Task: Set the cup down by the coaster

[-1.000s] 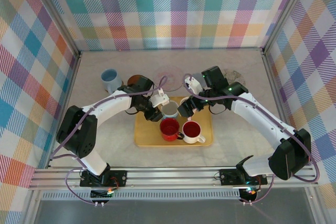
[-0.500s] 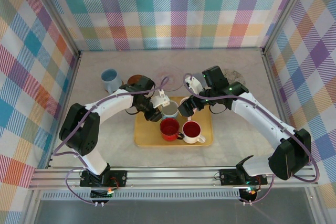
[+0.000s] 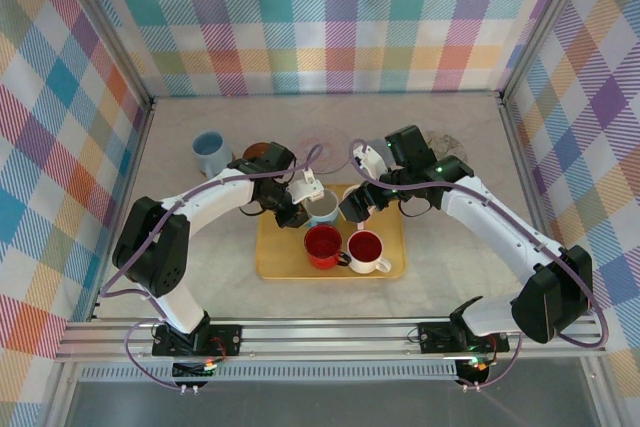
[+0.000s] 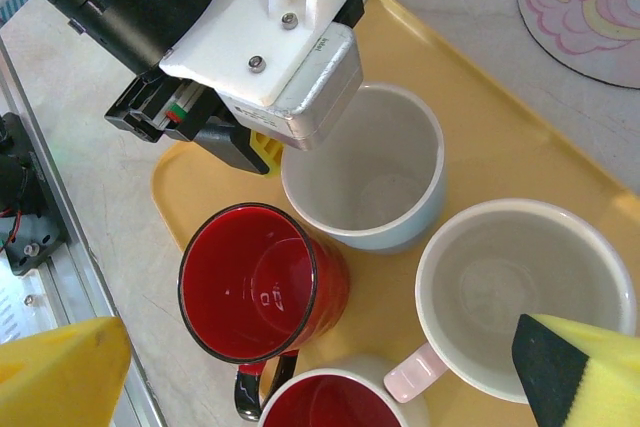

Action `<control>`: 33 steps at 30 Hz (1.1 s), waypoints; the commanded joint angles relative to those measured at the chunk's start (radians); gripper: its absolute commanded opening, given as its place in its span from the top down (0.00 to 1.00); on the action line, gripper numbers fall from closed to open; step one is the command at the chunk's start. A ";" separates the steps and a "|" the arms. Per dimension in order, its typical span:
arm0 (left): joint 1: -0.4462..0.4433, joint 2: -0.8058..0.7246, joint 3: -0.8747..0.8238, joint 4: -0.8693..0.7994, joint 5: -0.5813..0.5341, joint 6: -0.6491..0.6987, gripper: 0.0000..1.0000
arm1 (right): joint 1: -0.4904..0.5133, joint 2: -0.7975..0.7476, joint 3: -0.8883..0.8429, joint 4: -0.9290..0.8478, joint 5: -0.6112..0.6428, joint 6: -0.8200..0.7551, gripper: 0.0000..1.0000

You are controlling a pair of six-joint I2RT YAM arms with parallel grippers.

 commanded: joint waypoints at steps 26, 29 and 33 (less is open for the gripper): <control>-0.006 -0.082 -0.079 0.125 -0.222 -0.128 1.00 | -0.007 -0.006 -0.011 0.033 -0.007 -0.013 0.01; 0.004 -0.094 -0.083 0.108 -0.258 -0.128 1.00 | -0.008 -0.004 -0.009 0.037 -0.010 -0.012 0.01; 0.026 -0.119 -0.100 0.099 -0.280 -0.127 1.00 | -0.008 -0.001 -0.010 0.038 -0.010 -0.013 0.01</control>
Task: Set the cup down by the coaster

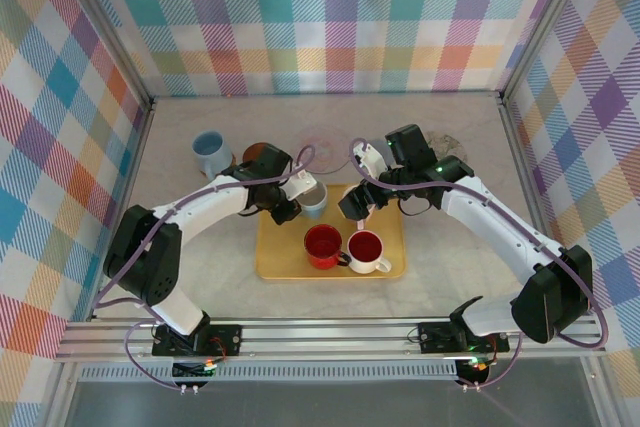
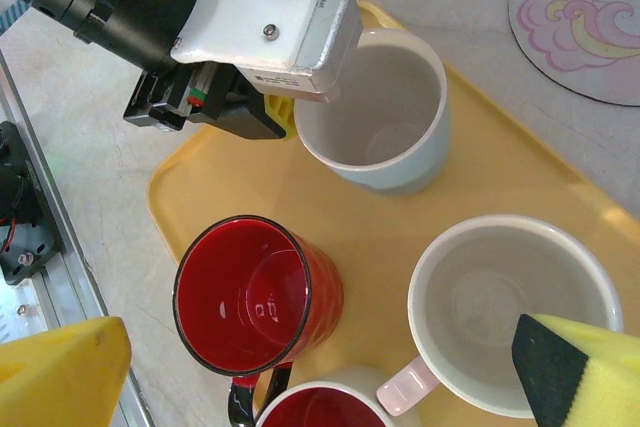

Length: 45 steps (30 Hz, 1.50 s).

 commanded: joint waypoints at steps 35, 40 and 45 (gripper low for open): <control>0.077 -0.013 -0.007 -0.110 -0.024 -0.037 0.77 | -0.007 0.023 0.006 0.017 -0.025 -0.017 0.01; 0.079 -0.010 -0.007 -0.106 -0.027 -0.039 0.68 | -0.007 0.022 0.006 0.019 -0.026 -0.016 0.01; 0.082 -0.023 -0.013 -0.090 -0.015 -0.050 0.49 | -0.007 0.023 0.007 0.020 -0.027 -0.019 0.01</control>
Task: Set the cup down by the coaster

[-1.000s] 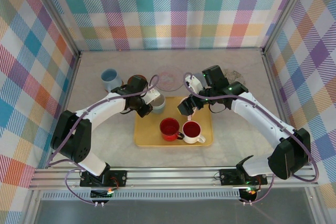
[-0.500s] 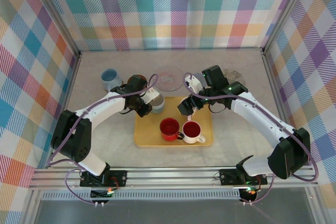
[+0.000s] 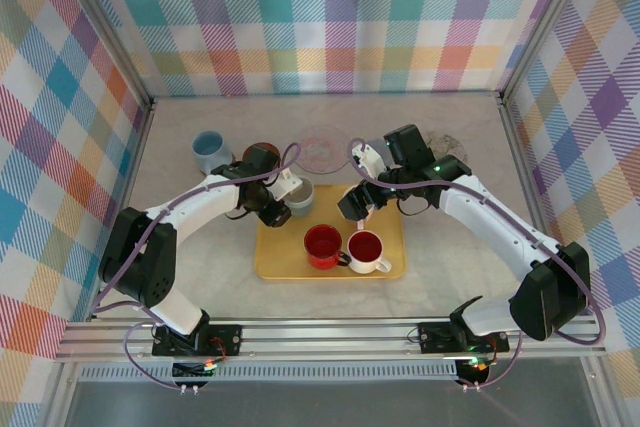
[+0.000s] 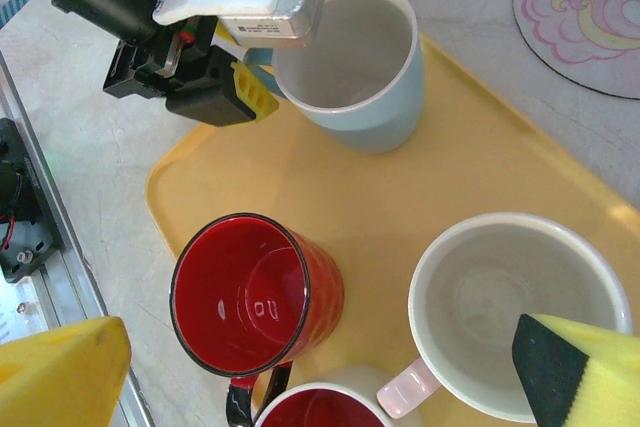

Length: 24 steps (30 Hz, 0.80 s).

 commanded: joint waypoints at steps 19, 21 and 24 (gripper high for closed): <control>0.011 -0.087 -0.209 0.298 0.073 0.015 0.18 | -0.007 0.001 -0.032 0.135 -0.145 0.042 0.01; 0.011 -0.065 -0.209 0.340 0.083 0.015 0.18 | -0.007 0.000 -0.034 0.135 -0.143 0.044 0.01; 0.011 -0.043 -0.209 0.365 0.088 0.015 0.20 | -0.007 -0.002 -0.037 0.134 -0.137 0.044 0.01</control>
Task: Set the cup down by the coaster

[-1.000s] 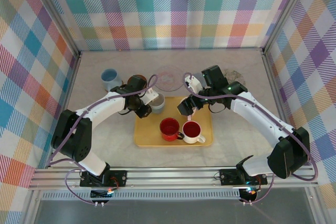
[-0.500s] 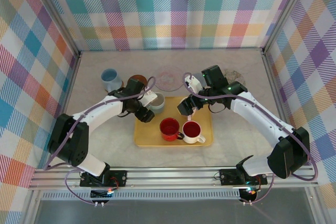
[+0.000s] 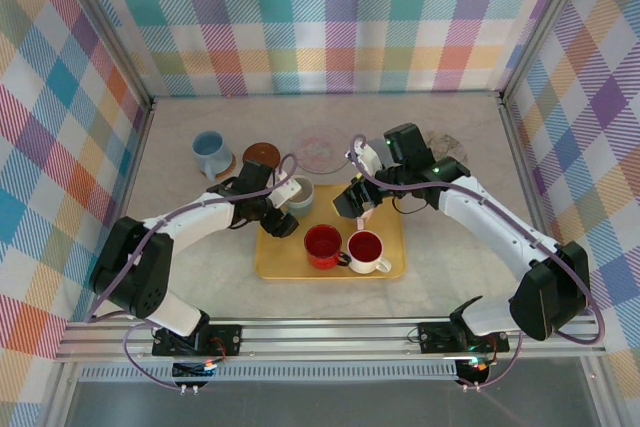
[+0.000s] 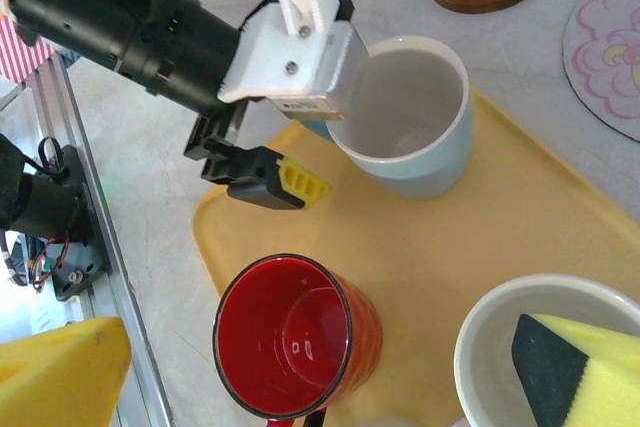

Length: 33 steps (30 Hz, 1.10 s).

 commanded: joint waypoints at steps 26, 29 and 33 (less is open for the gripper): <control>0.013 0.049 -0.008 0.091 0.059 0.021 0.55 | -0.007 0.006 -0.017 0.031 -0.010 0.010 0.01; 0.013 0.048 -0.009 0.095 0.056 0.018 0.59 | -0.006 0.006 -0.017 0.032 -0.010 0.010 0.01; 0.013 0.049 -0.008 0.099 0.050 0.010 0.64 | -0.006 0.006 -0.017 0.032 -0.007 0.010 0.01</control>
